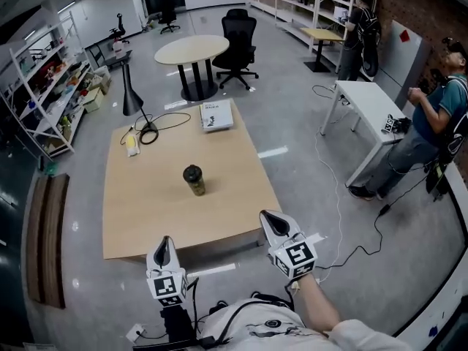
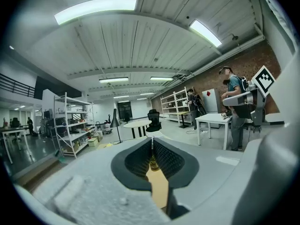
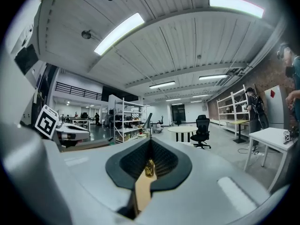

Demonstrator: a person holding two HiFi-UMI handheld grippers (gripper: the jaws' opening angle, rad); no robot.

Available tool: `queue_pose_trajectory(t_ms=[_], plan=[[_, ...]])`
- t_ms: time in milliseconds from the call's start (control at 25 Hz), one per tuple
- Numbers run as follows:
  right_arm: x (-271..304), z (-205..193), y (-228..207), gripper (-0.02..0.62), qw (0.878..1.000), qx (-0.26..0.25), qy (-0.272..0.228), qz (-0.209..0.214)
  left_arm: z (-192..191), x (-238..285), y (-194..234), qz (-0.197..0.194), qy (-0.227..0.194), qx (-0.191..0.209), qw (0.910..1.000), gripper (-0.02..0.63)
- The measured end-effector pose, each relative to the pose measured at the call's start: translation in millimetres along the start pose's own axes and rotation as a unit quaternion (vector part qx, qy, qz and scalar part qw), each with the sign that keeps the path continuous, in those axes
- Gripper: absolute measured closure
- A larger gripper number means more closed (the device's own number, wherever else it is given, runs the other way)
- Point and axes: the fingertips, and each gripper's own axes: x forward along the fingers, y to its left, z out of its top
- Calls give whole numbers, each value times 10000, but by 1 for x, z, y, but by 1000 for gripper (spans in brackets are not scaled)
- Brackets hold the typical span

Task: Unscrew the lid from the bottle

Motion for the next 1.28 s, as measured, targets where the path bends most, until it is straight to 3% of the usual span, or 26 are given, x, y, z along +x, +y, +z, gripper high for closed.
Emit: queue_pose_trajectory(t_ms=[200,360,440,520,560,680,840,960,1080,1280], plan=[[-3,-6,0,589,9990,31,27,446,-31,14,-34,-482,366,-58,9982,491],[5,-24,-6,589,9970,327,261,648,-77,38,-62,-1034,939,-430,9893,324],[23,-29,-13,583,9965,314,333,693,-106,69,-70,-1307,1325,-405,9817,240],[49,-33,-23,583,9964,263,401,698,-130,113,-68,-1367,1526,-253,9785,165],[59,-37,-28,583,9961,247,483,697,-141,133,-65,-1345,1539,-202,9787,159],[82,-51,-42,583,9937,160,881,672,-170,194,-57,-1161,1339,-25,9842,103],[134,-65,-80,583,9901,256,1324,391,-202,287,-35,-792,1277,-131,9886,103],[180,-64,-96,583,9874,216,1535,312,-222,341,-35,-924,1309,-313,9866,103],[219,-67,-105,583,9846,206,1722,212,-229,379,-45,-1201,1216,-273,9849,104],[249,-86,-109,586,9769,207,2119,187,-229,406,-47,-1086,1101,-312,9875,109]])
